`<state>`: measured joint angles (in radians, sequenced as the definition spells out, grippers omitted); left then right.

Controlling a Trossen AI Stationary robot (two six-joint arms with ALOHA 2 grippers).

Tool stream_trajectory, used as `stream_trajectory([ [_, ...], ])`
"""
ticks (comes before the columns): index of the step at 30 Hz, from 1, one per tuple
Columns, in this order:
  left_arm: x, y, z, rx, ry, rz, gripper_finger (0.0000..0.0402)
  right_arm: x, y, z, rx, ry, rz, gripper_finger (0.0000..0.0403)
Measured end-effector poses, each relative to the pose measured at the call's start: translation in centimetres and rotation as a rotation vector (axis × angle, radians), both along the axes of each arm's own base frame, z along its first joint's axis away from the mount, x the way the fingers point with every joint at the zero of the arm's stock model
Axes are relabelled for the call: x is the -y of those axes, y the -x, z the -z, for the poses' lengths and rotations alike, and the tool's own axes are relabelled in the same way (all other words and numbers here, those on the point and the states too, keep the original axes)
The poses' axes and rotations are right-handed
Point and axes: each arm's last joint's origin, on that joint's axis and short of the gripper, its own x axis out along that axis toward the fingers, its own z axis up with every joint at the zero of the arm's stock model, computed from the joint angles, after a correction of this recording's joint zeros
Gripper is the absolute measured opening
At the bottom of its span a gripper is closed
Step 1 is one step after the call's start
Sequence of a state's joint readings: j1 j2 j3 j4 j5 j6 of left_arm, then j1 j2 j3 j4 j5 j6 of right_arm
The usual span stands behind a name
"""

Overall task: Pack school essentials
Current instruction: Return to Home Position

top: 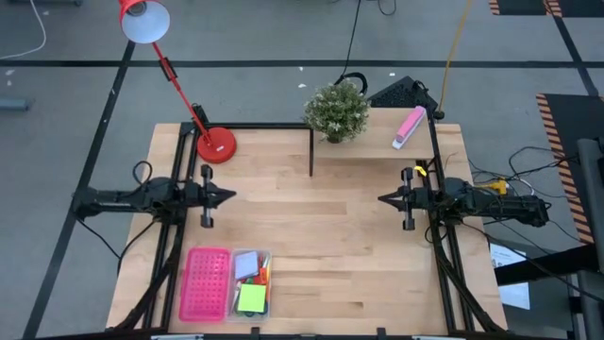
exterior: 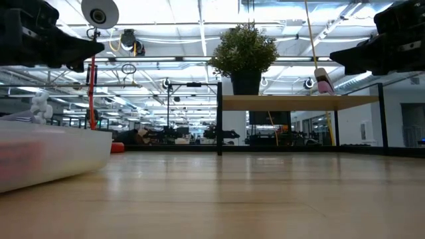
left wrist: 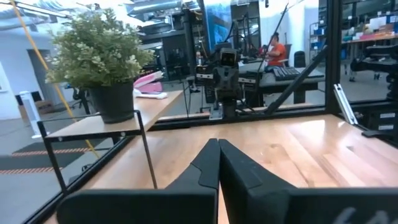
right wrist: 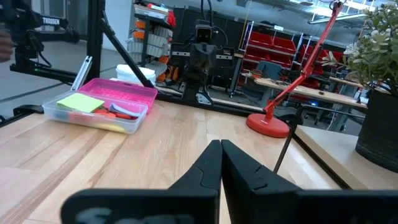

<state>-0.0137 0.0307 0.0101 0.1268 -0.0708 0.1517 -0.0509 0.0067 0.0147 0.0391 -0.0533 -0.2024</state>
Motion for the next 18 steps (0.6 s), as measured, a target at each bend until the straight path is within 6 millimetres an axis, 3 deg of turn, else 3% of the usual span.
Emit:
stream_trajectory([
  [11,0.1,0.12,0.81,-0.08,0.052,0.048,0.0003,0.0,0.0,0.01,0.0,0.0,0.0,0.0],
  [18,0.04,0.02,0.92,-0.095,0.052,0.026,0.0026,0.0,-0.01,0.03,-0.001,0.0,0.0,0.0],
])
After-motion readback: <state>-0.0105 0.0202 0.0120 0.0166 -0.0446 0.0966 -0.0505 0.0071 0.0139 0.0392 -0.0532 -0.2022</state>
